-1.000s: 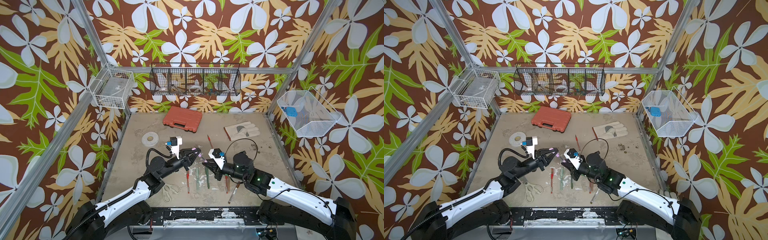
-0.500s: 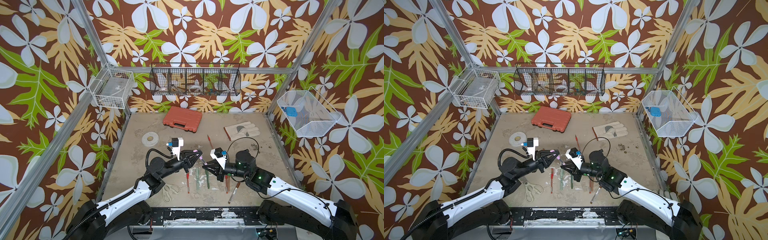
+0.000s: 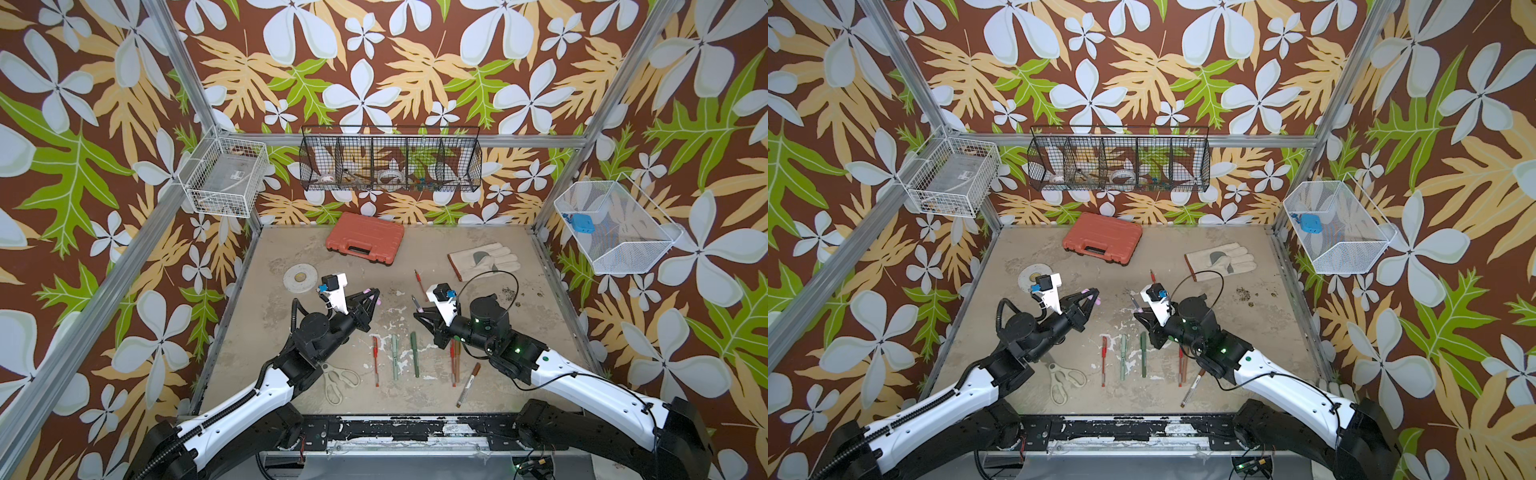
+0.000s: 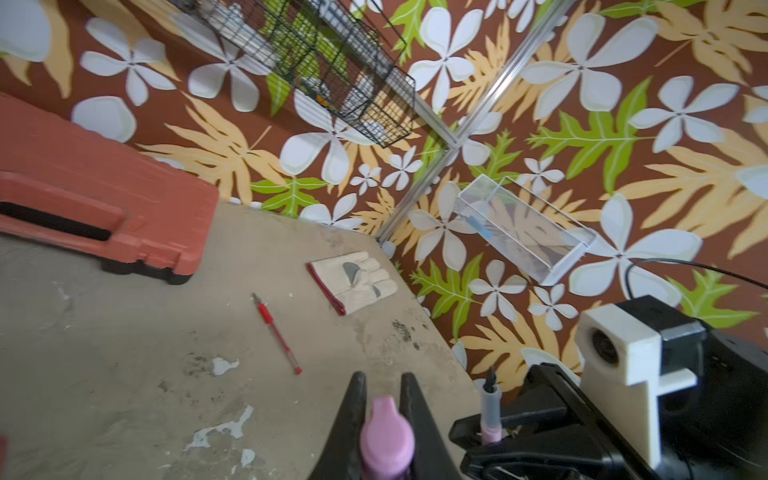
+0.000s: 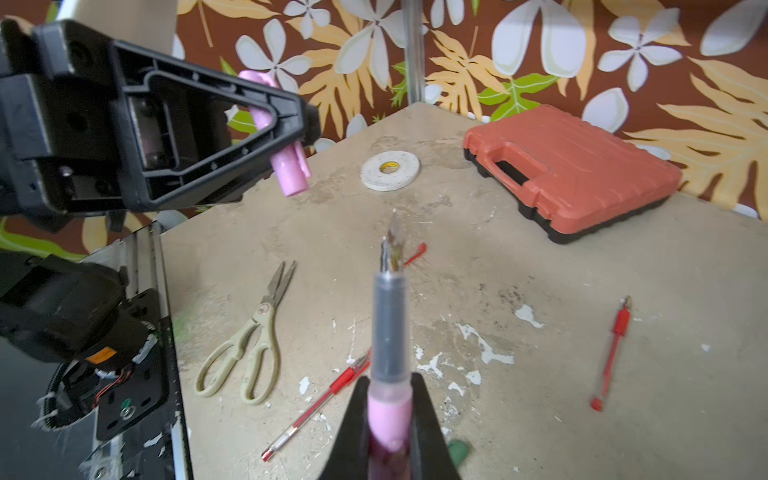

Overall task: Open the pen caps
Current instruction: 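Pull the pink cap upward with the left gripper away from the right gripper, then lower the uncapped pink pen and the cap apart toward the table with both grippers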

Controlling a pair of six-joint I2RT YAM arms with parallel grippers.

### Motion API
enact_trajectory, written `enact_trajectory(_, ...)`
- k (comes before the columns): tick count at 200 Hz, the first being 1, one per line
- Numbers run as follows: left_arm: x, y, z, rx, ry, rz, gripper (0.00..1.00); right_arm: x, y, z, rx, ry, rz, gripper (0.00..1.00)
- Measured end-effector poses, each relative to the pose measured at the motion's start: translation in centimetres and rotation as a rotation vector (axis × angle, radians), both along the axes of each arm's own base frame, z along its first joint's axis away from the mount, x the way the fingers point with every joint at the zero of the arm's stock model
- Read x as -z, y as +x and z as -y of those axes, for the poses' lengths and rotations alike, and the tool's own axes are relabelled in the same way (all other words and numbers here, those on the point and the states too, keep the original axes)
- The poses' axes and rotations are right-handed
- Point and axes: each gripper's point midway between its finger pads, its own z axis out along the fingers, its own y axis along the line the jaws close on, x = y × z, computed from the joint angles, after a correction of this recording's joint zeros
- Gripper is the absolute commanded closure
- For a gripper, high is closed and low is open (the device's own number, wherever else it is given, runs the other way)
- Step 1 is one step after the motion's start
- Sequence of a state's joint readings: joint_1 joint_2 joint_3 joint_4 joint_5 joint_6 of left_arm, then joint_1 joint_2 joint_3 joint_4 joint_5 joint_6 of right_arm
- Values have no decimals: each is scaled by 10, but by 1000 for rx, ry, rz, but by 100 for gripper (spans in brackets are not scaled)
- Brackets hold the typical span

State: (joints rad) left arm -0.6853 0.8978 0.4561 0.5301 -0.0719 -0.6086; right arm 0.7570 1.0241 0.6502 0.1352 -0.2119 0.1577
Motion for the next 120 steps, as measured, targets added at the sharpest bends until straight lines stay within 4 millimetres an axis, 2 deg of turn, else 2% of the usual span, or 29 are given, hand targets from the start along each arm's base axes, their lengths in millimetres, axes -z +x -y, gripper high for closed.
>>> enact_trajectory(38, 32, 31, -6, -123, 123, -139, 100, 16, 31, 23, 172, -33, -55, 100)
enact_trajectory(70, 76, 57, -13, -187, 238, -272, 100, 43, 59, 46, 317, -84, -142, 100)
enact_trajectory(98, 120, 72, -22, -215, 326, -380, 100, 58, 66, 48, 350, -115, -186, 100)
enact_trajectory(120, 146, 83, -25, -214, 377, -442, 99, 64, 73, 49, 373, -134, -199, 100)
